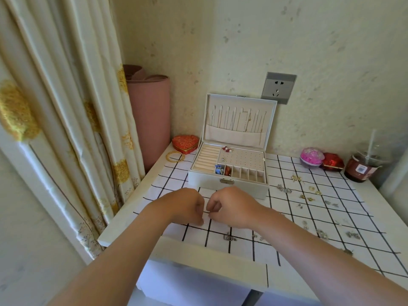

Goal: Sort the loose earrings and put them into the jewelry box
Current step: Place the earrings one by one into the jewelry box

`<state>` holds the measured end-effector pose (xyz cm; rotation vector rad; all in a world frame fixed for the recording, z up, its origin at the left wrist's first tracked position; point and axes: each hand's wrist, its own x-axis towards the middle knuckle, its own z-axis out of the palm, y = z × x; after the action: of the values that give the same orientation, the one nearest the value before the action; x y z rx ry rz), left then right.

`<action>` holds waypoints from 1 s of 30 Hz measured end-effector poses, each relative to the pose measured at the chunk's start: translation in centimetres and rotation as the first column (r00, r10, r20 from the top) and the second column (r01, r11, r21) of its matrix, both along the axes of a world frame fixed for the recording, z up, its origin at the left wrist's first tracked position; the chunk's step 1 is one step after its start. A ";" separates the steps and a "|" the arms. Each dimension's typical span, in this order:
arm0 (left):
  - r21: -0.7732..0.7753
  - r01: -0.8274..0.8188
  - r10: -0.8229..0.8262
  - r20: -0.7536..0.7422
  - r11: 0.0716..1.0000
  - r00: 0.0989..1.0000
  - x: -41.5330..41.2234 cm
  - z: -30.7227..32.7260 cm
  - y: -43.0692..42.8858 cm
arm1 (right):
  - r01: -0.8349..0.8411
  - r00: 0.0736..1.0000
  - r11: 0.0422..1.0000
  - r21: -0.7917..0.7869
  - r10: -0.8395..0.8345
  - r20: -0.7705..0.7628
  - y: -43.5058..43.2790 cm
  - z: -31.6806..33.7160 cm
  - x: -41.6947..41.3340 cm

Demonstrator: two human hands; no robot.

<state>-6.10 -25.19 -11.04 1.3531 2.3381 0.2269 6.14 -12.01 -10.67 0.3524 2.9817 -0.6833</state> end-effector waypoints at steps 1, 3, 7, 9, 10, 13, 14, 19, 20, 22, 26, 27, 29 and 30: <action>0.030 0.000 0.000 0.004 1.000 1.000 0.0 0.0 0.2 | 0.017 1.000 0.999 -0.031 -0.017 -0.005 0.4 0.2 0.0; 0.098 -0.009 0.007 0.016 0.995 1.000 0.0 0.3 0.7 | 0.050 0.998 0.995 -0.088 -0.053 -0.039 1.3 0.6 0.0; 0.323 -0.091 0.048 0.136 0.942 0.989 -0.6 0.9 1.6 | 0.133 0.983 0.962 -0.240 -0.159 -0.092 2.8 1.6 0.0; 0.430 -0.162 0.070 0.221 0.888 0.973 -0.8 1.3 2.0 | 0.168 0.972 0.922 -0.348 -0.214 -0.100 3.5 2.2 0.0; 0.473 -0.187 0.076 0.243 0.861 0.967 -0.9 1.5 2.3 | 0.178 0.963 0.905 -0.386 -0.242 -0.123 3.9 2.5 0.0; 0.580 -0.261 0.066 0.335 0.772 0.940 -0.9 2.2 3.4 | 0.184 0.935 0.876 -0.446 -0.296 -0.195 5.0 3.5 0.1; 0.603 -0.281 0.060 0.359 0.746 0.931 -0.9 2.4 3.8 | 0.183 0.929 0.864 -0.469 -0.308 -0.204 5.3 3.8 0.1; 0.671 -0.306 -0.049 0.455 0.676 0.889 -0.6 2.5 5.4 | 0.177 0.894 0.792 -0.584 -0.377 -0.241 6.3 4.8 -0.4; 0.679 -0.317 -0.062 0.472 0.662 0.879 -0.7 2.5 5.7 | 0.174 0.889 0.773 -0.610 -0.389 -0.240 6.5 4.8 -0.6; 0.693 -0.337 -0.080 0.495 0.637 0.865 -1.1 2.4 6.4 | 0.162 0.889 0.727 -0.667 -0.401 -0.222 6.8 4.8 -0.9; 0.717 -0.354 -0.078 0.494 0.600 0.866 -2.2 2.1 8.0 | 0.164 0.844 0.631 -0.759 -0.488 -0.223 7.5 4.7 -1.7; 0.715 -0.364 -0.057 0.490 0.596 0.870 -2.4 2.0 8.4 | 0.157 0.831 0.632 -0.759 -0.500 -0.244 7.7 4.6 -2.0; 0.718 -0.370 -0.012 0.465 0.590 0.885 -2.8 2.0 9.0 | 0.150 0.810 0.661 -0.735 -0.509 -0.292 8.0 4.5 -2.5; 0.728 -0.367 0.003 0.448 0.580 0.894 -2.9 2.0 9.4 | 0.149 0.801 0.672 -0.726 -0.513 -0.310 8.2 4.4 -2.8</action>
<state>-9.04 -15.83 -9.02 1.1920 2.0357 1.6513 3.35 -3.83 -6.23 0.7909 2.7791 -2.1179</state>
